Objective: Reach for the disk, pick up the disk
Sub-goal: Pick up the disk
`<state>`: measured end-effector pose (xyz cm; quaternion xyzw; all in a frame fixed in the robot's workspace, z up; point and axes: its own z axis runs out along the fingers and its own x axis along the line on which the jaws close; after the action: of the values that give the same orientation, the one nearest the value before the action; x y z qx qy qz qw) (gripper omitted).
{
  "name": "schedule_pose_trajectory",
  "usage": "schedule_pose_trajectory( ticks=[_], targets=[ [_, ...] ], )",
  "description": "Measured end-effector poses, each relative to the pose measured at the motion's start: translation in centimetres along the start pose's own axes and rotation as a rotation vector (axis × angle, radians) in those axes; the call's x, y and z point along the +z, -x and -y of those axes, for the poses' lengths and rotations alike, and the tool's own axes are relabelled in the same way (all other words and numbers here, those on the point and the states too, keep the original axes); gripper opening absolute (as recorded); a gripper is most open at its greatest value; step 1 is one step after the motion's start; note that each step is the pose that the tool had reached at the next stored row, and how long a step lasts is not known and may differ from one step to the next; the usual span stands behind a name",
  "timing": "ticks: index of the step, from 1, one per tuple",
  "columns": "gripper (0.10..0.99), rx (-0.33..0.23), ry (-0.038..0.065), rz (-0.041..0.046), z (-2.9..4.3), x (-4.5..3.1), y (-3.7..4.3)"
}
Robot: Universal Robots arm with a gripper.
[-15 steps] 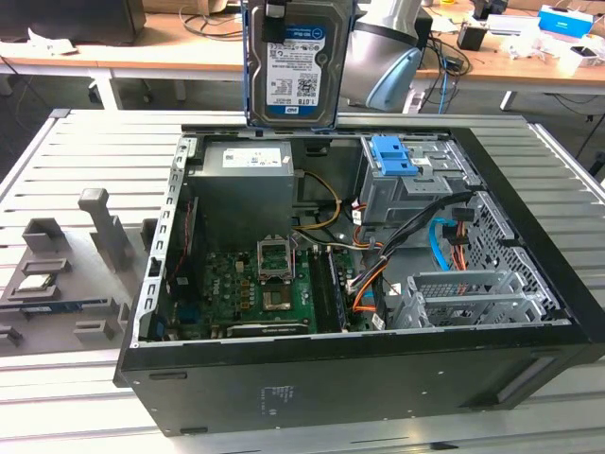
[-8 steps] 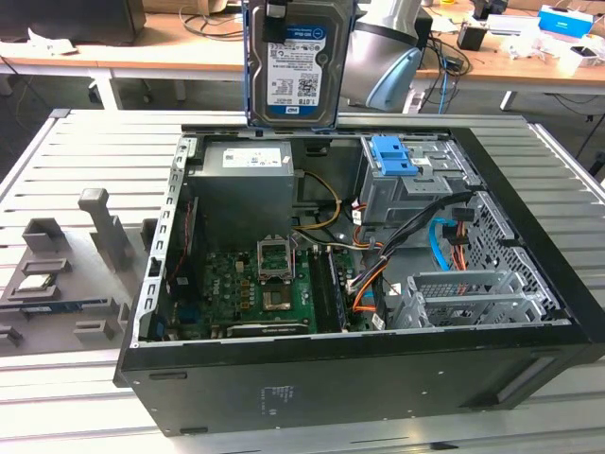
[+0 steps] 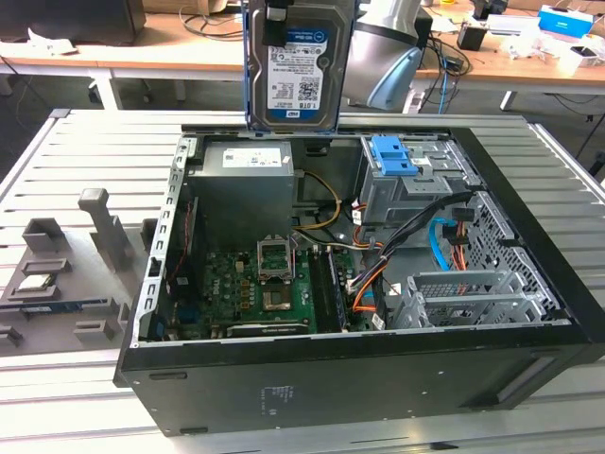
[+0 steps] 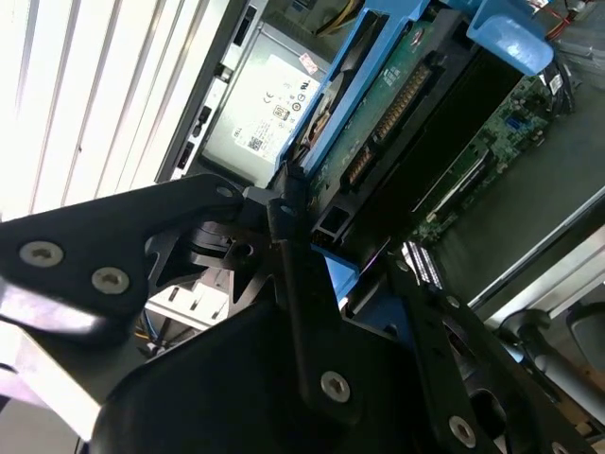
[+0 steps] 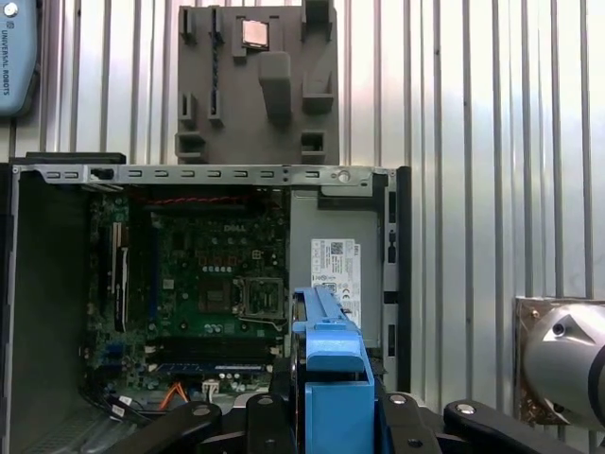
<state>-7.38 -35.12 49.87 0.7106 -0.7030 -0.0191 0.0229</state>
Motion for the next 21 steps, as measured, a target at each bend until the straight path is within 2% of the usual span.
schedule_pose_trajectory(
  ticks=[14, 21],
  targets=[
    [0.369, 0.000, 0.000, 0.0000, -0.02, 0.01, -1.97],
    [0.369, 0.000, 0.000, 0.0000, -0.03, 0.03, -3.27]
  ],
)
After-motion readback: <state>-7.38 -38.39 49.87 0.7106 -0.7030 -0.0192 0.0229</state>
